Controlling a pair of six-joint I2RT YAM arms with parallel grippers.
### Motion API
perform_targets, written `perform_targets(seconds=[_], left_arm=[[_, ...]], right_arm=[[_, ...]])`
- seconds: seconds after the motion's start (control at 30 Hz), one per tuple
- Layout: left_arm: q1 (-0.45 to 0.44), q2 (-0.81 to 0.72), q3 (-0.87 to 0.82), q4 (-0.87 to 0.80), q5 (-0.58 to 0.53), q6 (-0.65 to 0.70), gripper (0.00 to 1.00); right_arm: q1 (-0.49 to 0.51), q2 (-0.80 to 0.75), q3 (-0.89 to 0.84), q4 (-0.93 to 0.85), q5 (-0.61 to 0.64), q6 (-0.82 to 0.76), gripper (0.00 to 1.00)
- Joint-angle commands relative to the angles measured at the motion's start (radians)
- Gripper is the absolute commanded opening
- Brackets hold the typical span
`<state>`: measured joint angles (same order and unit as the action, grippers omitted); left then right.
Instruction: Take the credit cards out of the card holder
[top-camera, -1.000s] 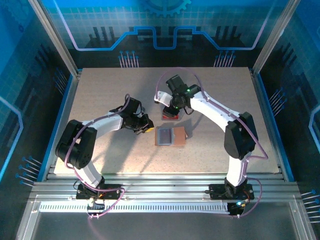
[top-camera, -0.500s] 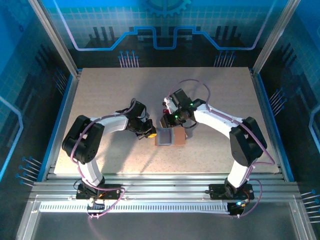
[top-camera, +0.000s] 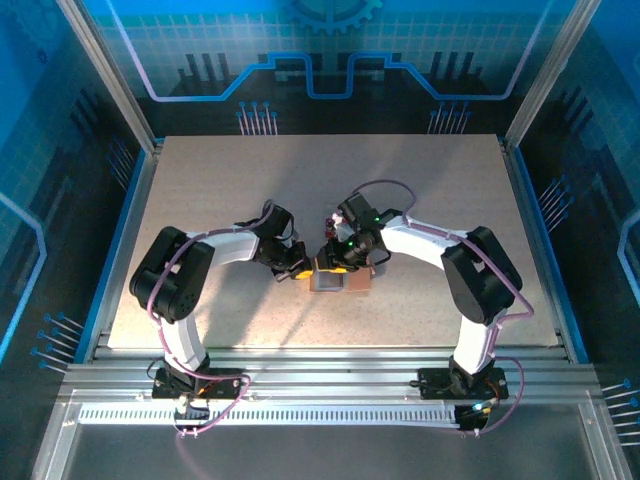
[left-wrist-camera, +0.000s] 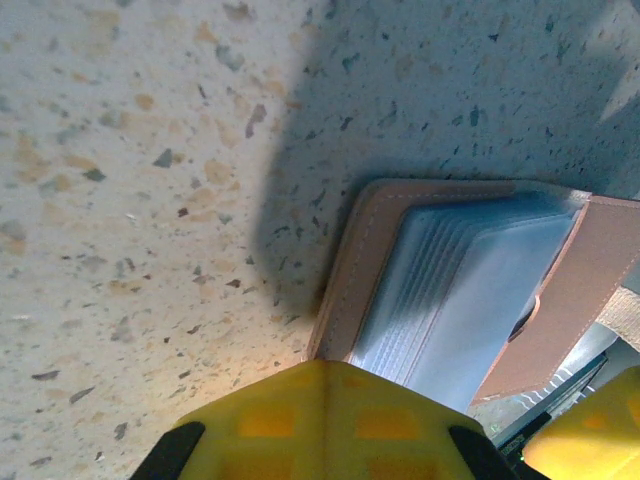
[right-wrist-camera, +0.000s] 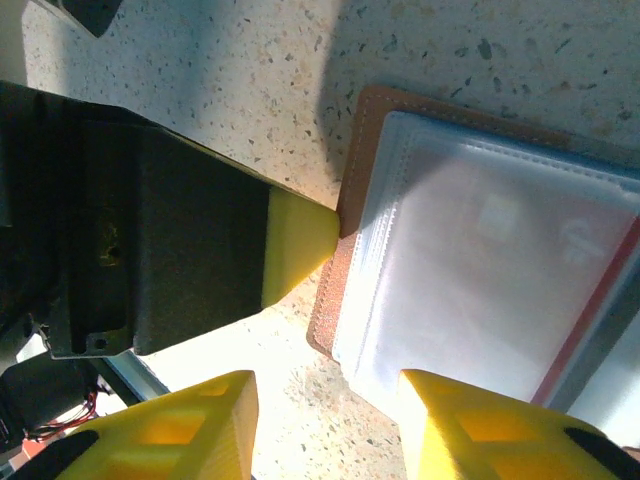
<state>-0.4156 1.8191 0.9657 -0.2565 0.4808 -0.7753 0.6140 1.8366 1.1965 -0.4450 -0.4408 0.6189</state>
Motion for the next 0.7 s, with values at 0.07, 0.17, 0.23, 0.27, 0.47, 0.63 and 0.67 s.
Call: perform_targets(seconds=[0.07,0.17,0.23,0.27,0.47,0.63,0.67], left_arm=[[-0.002,0.021,-0.015,-0.034,0.017,0.027,0.02],[-0.003,0.017,-0.018,-0.036,0.006,0.028,0.02],[-0.003,0.021,-0.016,-0.037,0.006,0.027,0.02],[-0.003,0.024,-0.017,-0.035,0.008,0.025,0.02],[-0.003,0.025,-0.014,-0.037,0.001,0.024,0.01],[-0.003,0.031,-0.004,-0.048,-0.006,0.027,0.01],[-0.003,0.033,-0.002,-0.050,-0.008,0.029,0.01]], right_arm=[[-0.003,0.040,0.017,-0.030,-0.022,0.020,0.45],[-0.003,0.065,0.031,-0.039,-0.021,0.025,0.47],[-0.002,0.069,0.031,-0.043,-0.009,0.026,0.48],[-0.002,0.066,0.029,-0.045,-0.002,0.025,0.49],[-0.006,0.061,0.029,-0.091,0.051,0.016,0.51],[-0.017,0.049,0.022,-0.094,0.060,0.018,0.51],[-0.020,0.046,0.019,-0.090,0.060,0.020,0.51]])
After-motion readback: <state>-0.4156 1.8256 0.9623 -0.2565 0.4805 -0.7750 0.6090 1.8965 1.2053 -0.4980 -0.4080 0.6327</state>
